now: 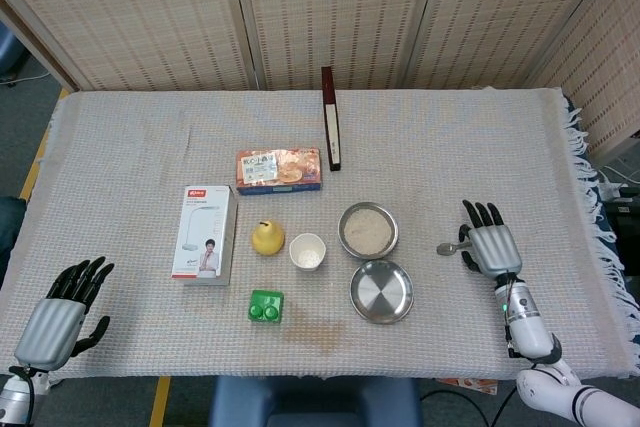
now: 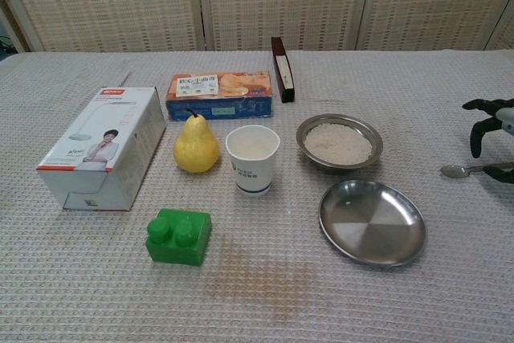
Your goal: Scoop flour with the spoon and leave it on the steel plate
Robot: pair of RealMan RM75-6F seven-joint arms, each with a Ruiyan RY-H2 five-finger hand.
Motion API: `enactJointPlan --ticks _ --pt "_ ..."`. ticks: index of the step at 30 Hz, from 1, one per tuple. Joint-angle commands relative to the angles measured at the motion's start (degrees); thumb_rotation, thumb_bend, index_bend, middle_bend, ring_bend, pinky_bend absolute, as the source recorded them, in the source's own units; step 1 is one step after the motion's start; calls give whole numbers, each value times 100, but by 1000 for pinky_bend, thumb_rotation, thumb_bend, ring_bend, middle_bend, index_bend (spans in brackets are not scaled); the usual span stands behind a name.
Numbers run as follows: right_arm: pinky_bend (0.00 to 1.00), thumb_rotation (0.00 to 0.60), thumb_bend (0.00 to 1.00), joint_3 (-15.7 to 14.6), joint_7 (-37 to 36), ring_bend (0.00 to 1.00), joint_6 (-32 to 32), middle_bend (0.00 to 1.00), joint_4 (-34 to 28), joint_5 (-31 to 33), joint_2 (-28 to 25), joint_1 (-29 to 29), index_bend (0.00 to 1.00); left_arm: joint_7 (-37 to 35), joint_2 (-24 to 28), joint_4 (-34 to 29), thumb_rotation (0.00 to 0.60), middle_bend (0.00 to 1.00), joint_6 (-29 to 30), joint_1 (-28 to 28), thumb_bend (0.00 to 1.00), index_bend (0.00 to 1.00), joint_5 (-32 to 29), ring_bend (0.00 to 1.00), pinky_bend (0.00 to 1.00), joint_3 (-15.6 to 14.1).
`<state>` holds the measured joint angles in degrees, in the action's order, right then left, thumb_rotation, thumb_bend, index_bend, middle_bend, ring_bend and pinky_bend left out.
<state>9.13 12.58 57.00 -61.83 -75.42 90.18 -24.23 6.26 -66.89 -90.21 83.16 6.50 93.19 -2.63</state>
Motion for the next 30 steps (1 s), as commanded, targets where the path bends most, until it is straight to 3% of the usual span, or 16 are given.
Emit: enactJointPlan --ticks 1,11,30 --pt "0 600 296 -2 29 0 -131 0 166 77 89 -101 484 25 -8 -4 600 0 -22 5 394 0 -23 0 104 3" --pt "0 600 299 -49 92 0 -263 0 463 224 256 -218 510 21 -29 21 600 0 -122 42 395 0 -103 0 106 16" --pt "0 600 301 -94 274 0 -371 0 392 437 255 -328 531 32 -25 30 600 0 -183 71 394 0 -121 0 106 -5"
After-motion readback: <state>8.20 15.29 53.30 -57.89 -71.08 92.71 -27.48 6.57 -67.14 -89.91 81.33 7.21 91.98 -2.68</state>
